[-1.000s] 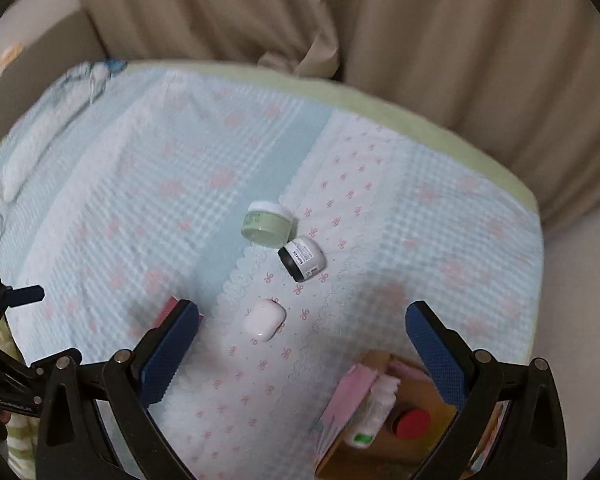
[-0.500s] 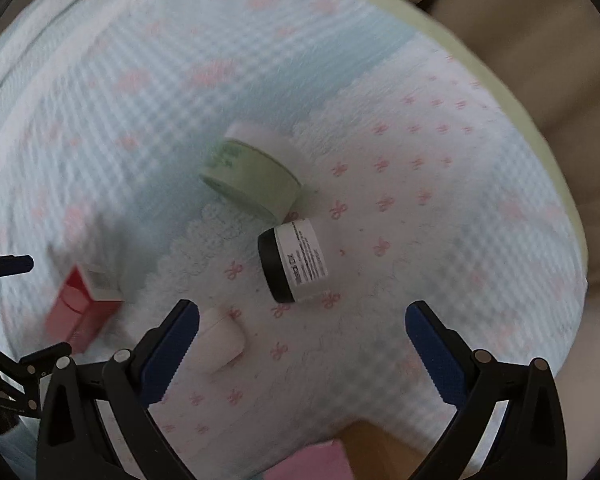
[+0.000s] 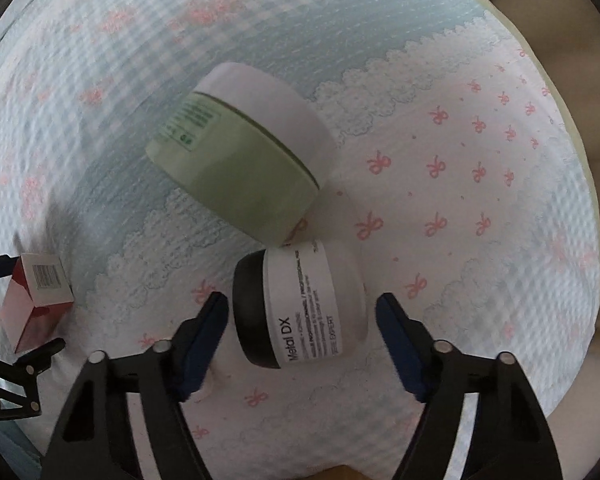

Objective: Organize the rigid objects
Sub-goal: 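Grasp the red box with the left tool while the right tool grasps the Metal DX jar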

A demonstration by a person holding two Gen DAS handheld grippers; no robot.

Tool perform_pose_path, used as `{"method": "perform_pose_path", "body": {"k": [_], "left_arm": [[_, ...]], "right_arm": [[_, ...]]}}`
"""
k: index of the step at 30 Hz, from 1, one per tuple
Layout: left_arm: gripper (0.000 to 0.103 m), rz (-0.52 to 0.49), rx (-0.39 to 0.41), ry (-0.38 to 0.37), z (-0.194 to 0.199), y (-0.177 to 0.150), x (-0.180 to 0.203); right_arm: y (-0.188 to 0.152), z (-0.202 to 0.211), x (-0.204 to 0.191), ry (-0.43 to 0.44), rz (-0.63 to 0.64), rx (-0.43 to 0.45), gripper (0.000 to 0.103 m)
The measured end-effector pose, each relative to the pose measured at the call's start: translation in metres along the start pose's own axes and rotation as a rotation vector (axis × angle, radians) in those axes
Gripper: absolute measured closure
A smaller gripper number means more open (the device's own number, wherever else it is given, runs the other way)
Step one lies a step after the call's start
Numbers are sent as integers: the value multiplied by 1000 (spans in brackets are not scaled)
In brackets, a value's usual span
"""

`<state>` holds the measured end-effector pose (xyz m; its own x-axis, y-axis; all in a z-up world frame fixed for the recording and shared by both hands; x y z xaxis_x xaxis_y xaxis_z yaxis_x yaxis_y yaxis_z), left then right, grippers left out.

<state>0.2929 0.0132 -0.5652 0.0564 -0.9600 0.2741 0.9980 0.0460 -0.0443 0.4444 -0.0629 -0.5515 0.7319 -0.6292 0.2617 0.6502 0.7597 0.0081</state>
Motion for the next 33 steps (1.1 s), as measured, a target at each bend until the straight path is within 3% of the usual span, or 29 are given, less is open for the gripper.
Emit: {"method": "perform_pose_path", "body": {"k": [2, 4, 5, 13, 19, 26, 33], "left_arm": [[45, -8, -2, 7, 1, 0, 2], [62, -15, -2, -17, 5, 8, 3], [63, -23, -1, -22, 6, 7, 6], [65, -33, 26, -16, 11, 0, 18], [65, 20, 59, -36, 30, -8, -4], [65, 41, 140, -42, 74, -16, -4], [65, 30, 225, -76, 143, -29, 3]], "right_arm": [[1, -1, 1, 2, -6, 2, 49], [6, -2, 3, 2, -19, -3, 53], [7, -2, 3, 2, -25, -2, 54], [9, 10, 16, -16, -78, 10, 54], [-15, 31, 23, -13, -174, 6, 55], [-37, 73, 32, 28, -273, 36, 55], [-66, 132, 36, 55, -330, 100, 55]]}}
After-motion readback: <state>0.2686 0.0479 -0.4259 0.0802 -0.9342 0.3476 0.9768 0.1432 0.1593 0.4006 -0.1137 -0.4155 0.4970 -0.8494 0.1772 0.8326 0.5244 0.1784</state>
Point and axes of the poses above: each gripper's, at about its wrist camera, not at the fingertips, and z roughly against the way its jaws point, x to its right, y to its top, the point moved 2 cm from there along -z, roughly the way its jaws point, and after that the axes turned 9 degrees about -y, right-handed, at the moved point
